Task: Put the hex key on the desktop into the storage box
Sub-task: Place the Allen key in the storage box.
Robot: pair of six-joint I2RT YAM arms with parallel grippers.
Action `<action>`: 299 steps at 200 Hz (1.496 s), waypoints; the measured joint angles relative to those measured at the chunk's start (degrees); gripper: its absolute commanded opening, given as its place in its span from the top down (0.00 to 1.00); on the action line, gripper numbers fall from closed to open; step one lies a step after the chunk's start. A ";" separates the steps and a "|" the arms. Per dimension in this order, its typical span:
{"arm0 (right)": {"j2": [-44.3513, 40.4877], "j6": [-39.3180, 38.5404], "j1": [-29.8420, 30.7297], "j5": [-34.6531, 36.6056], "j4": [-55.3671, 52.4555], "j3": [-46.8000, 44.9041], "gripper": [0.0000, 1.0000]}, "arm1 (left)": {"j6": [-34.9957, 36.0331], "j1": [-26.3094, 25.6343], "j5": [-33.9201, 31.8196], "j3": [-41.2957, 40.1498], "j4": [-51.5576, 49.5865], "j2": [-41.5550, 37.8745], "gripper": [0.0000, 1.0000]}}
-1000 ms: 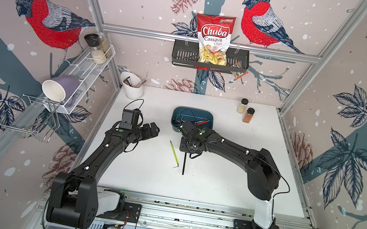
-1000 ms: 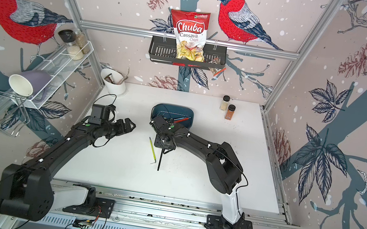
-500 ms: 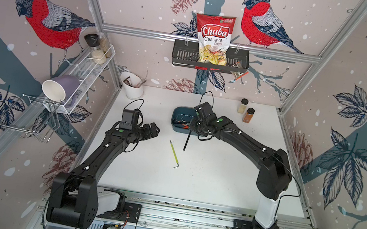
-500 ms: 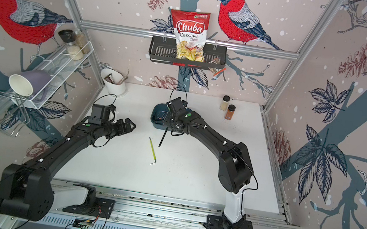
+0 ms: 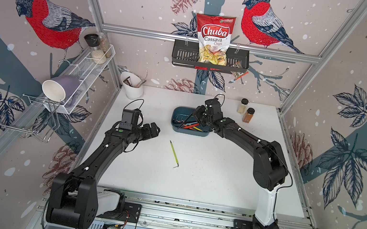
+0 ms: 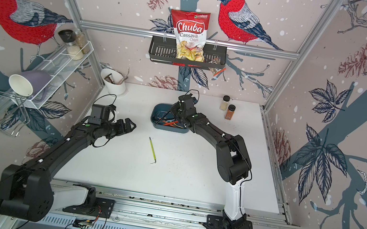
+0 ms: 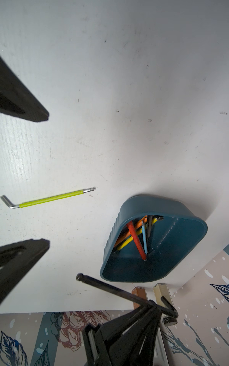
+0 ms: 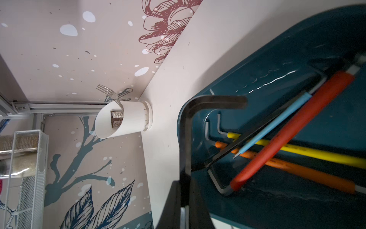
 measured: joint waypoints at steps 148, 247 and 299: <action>5.46 13.55 0.11 8.04 12.04 -2.32 0.80 | -0.07 0.00 1.27 -0.39 0.37 -0.68 0.04; 4.26 14.64 0.26 8.48 11.21 -2.73 0.49 | -0.09 0.00 1.42 -0.55 0.39 -1.33 0.04; -3.19 5.84 2.14 8.52 5.86 -0.52 0.49 | -0.09 0.00 0.94 -0.55 0.37 -1.31 0.04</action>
